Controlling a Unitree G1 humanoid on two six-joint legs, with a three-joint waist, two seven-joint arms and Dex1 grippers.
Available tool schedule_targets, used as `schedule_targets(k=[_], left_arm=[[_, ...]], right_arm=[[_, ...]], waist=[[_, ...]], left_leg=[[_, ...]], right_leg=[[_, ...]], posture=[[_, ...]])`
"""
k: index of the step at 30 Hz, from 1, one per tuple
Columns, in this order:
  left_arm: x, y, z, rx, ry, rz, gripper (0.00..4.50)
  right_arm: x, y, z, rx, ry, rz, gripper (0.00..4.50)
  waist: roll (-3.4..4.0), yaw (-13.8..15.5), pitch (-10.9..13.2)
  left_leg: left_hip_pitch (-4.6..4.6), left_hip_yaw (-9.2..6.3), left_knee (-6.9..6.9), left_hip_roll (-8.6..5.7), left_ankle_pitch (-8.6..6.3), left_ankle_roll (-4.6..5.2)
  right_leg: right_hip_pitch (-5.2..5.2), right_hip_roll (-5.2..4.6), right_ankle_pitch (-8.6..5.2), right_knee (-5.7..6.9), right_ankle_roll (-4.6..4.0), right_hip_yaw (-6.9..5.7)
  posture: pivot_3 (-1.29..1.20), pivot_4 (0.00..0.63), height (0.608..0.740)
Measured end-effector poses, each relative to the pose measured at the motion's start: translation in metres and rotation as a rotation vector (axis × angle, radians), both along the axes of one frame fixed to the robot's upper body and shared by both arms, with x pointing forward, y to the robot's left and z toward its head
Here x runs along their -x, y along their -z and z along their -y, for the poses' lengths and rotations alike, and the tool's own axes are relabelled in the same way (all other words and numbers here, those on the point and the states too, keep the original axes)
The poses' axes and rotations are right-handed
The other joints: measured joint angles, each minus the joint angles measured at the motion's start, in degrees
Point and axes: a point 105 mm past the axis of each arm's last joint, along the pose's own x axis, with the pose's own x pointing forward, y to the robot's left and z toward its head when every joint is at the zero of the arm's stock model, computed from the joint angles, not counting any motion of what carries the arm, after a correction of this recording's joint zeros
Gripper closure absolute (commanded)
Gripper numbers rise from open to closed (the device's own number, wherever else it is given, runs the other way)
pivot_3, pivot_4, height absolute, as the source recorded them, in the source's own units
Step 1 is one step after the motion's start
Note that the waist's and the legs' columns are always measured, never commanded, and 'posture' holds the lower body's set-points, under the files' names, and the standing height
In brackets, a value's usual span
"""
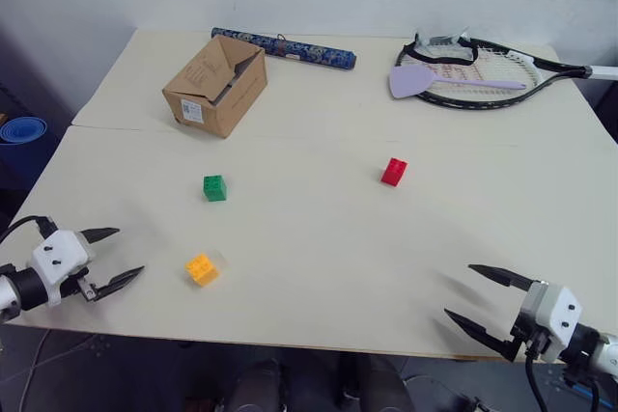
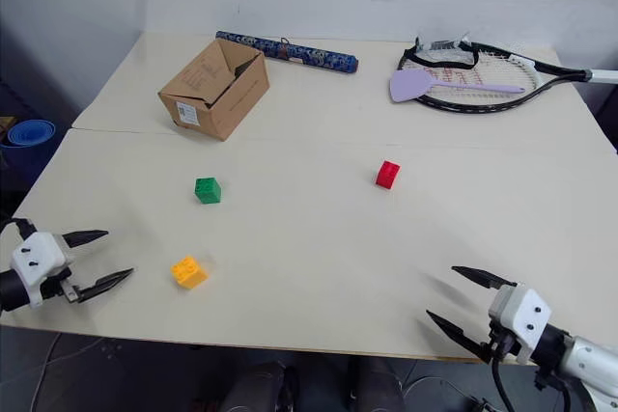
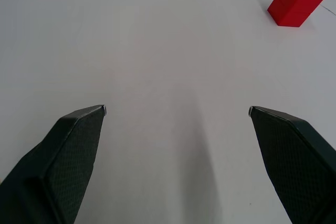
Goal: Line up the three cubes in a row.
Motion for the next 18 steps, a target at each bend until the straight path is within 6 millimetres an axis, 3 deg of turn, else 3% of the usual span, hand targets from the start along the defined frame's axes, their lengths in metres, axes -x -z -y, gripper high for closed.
schedule_targets(k=[3,5,8,13,15,18], left_arm=[[0.001,-0.001,0.0,0.027,0.002,-0.026,0.04],[0.003,-0.006,0.009,0.157,0.016,-0.073,0.04],[0.0,-0.024,0.035,0.313,0.087,-0.108,0.04],[-0.012,-0.057,0.084,0.39,0.257,-0.068,0.04],[-0.013,-0.063,0.101,0.396,0.32,-0.068,0.04],[-0.017,-0.069,0.111,0.403,0.352,-0.053,0.04]], right_arm=[[-0.001,0.001,-0.002,-0.021,0.018,0.009,0.0],[-0.007,-0.003,-0.004,-0.118,0.118,0.039,0.0],[-0.014,-0.01,0.0,-0.282,0.311,0.079,0.0],[-0.016,-0.008,0.016,-0.355,0.535,0.115,0.0],[-0.02,-0.005,0.011,-0.354,0.547,0.12,0.0],[-0.034,-0.004,-0.008,-0.366,0.52,0.134,0.0]], waist=[[0.01,-0.01,0.0],[0.0,-0.04,0.0],[0.03,0.13,0.01],[0.05,0.0,0.0],[0.08,-0.31,0.0],[0.08,-1.54,0.0]], left_leg=[[0.03,0.03,0.0,0.01,0.0,0.0],[0.02,0.02,0.0,0.08,-0.01,-0.04],[0.0,-0.01,0.06,0.06,-0.01,-0.05],[0.02,0.02,0.08,0.04,-0.02,-0.06],[0.04,0.08,0.07,0.06,0.02,-0.12],[0.07,0.22,0.07,0.23,0.09,-0.24]], right_leg=[[-0.01,0.0,0.0,0.0,0.0,0.05],[-0.01,0.04,0.0,0.18,0.0,0.05],[-0.01,0.01,0.0,0.24,0.0,0.09],[0.0,0.03,0.0,0.27,0.0,0.13],[-0.03,0.13,0.0,0.32,0.0,0.18],[-0.06,0.35,0.0,0.37,-0.01,0.28]], posture=[[0.0,0.15,0.74],[0.0,0.15,0.74],[0.0,0.15,0.74],[0.0,0.15,0.74],[0.0,0.15,0.74],[0.0,0.15,0.74]])
